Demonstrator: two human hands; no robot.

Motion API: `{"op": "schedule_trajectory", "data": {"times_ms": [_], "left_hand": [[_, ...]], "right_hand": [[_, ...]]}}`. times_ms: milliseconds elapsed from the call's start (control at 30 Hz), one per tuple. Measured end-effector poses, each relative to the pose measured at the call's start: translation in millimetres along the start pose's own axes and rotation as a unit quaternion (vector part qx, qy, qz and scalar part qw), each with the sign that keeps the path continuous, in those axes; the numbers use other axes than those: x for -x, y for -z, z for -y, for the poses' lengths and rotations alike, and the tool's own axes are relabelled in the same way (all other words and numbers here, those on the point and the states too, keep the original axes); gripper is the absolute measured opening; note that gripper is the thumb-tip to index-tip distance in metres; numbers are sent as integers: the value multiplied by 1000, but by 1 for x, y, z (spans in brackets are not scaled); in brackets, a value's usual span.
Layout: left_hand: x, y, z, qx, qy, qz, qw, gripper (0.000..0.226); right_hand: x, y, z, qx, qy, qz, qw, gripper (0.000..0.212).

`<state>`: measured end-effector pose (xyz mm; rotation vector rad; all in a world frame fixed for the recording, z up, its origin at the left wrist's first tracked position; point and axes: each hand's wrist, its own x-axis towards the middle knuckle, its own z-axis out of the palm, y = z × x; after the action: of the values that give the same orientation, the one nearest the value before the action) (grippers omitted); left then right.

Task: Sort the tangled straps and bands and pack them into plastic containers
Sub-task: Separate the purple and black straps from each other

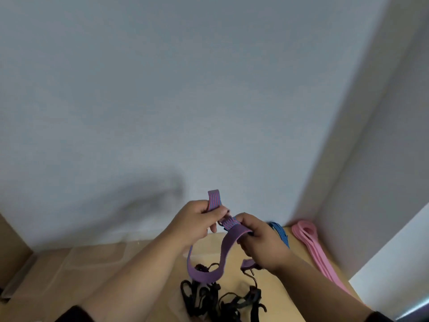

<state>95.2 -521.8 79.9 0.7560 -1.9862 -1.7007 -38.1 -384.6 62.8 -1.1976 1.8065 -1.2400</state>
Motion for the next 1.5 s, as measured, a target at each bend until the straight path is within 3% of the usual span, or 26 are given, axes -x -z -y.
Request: {"op": "schedule_trajectory", "data": {"times_ms": [100,167,267,367,467,567,633,733,767,867,933,1100,1200,1267,1367,1500], "left_hand": [[3,-9,-1,139,25,105,984,34],[3,-7,2,201,35,178,963,31],[-4,-2,5,44,-36,242,969,12],[-13,-3,-2,-123,-70,228,963,28],[-13,-13,-7,-139,-99,232,958,34],[-8,-28,1,-108,-88,279,950,44],[-3,-32,9,-63,-27,294,953,37],[-1,-35,17,-102,-27,331,938,27],[-1,-36,17,-125,-34,333,934,23],[-2,-44,15,-205,-71,289,932,46],[1,-51,13,-263,-85,278,920,48],[22,-88,-3,-288,-103,266,914,21],[35,-112,-12,-302,-117,235,917,21],[41,-125,-16,-286,-105,180,935,30],[50,-145,-26,-213,-88,137,964,32],[64,-178,-56,-189,-98,138,967,36]], "right_hand": [[11,-2,2,-73,16,25,997,28],[19,1,5,-106,23,35,994,15],[34,11,13,-87,-13,72,994,19],[45,21,18,14,-80,142,987,31],[54,21,17,120,-71,139,980,25],[68,21,15,63,-68,68,993,27],[77,24,9,11,-70,37,997,28],[89,31,4,-9,-75,38,996,23],[91,34,2,-7,-79,47,996,24],[97,41,-5,9,-85,75,993,23],[99,46,-6,27,-103,103,989,26],[107,70,-3,179,-127,198,955,26],[115,84,-12,284,-117,143,941,16],[126,98,-20,226,-118,66,965,18],[149,121,-28,99,-114,56,987,12],[171,139,-50,60,-89,69,992,71]]}}
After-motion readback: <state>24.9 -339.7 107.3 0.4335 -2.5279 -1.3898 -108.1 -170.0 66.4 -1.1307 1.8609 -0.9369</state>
